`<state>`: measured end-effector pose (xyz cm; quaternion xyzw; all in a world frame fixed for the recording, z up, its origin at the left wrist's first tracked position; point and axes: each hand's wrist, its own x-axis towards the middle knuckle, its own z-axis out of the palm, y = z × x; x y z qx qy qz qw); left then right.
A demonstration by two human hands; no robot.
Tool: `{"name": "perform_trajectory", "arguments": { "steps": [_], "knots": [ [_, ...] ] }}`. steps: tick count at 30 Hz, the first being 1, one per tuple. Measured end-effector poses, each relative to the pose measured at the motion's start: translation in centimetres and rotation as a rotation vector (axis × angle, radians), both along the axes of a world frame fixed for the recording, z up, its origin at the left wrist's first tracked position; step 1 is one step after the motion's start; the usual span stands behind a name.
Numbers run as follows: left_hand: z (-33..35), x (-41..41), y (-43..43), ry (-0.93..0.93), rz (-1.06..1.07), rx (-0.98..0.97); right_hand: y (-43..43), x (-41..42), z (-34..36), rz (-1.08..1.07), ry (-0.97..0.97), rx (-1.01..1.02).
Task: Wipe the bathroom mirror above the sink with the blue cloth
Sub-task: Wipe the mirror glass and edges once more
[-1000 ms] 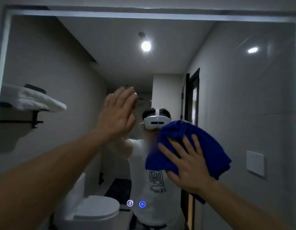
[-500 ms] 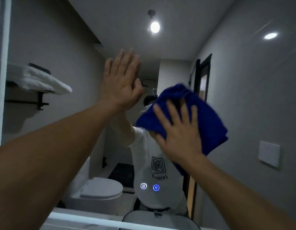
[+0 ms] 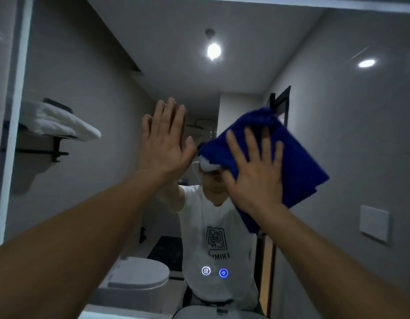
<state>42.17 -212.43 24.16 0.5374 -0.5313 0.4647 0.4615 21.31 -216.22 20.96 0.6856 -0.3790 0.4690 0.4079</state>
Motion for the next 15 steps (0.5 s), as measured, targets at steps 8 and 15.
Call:
{"name": "perform_trajectory", "arguments": {
  "steps": [8, 15],
  "knots": [
    [0.0, -0.1, 0.6, 0.004, 0.006, 0.066, 0.0, -2.7, -9.0, 0.720, 0.679, 0.351],
    [0.1, 0.2, 0.3, 0.001, 0.000, 0.090, -0.7, -4.0, 5.7, 0.030, 0.190, 0.044]
  ]
}}
